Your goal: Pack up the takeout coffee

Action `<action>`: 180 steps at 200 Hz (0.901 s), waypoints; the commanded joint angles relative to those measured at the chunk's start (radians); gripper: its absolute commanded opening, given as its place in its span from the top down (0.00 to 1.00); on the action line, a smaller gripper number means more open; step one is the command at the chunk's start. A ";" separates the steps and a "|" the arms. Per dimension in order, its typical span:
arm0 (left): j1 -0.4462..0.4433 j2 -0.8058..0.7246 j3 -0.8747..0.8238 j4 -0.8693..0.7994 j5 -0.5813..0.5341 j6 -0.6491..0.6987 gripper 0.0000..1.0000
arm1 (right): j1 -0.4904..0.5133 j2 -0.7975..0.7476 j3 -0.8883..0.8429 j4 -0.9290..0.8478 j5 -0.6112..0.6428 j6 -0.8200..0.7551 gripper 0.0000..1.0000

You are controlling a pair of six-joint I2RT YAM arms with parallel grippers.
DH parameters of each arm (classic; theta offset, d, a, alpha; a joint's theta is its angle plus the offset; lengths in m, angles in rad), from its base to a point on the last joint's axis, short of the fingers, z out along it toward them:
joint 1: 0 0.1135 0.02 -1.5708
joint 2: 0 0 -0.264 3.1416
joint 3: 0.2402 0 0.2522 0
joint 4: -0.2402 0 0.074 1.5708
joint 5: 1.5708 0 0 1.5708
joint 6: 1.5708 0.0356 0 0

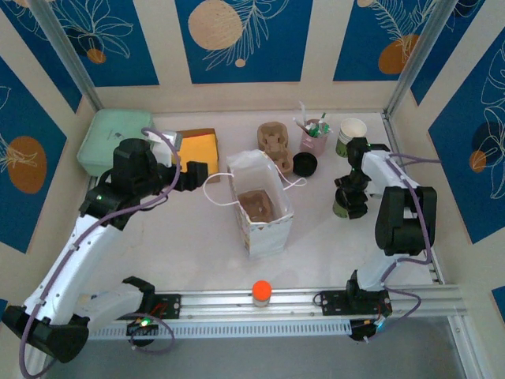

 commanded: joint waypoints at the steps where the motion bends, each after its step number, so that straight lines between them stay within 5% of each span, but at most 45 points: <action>1: -0.004 -0.020 0.001 -0.014 -0.014 0.016 0.08 | 0.039 -0.020 0.050 -0.002 0.016 -0.205 0.45; 45: -0.004 -0.019 -0.003 -0.010 -0.011 0.017 0.08 | 0.130 -0.085 0.073 -0.001 0.075 -0.477 0.51; 107: -0.002 -0.025 -0.005 -0.012 -0.003 0.015 0.08 | 0.224 -0.257 0.096 0.042 -0.030 -0.717 0.53; 180: -0.004 -0.015 0.006 -0.021 0.080 0.007 0.07 | 0.278 -0.297 0.410 -0.179 -0.056 -0.889 0.58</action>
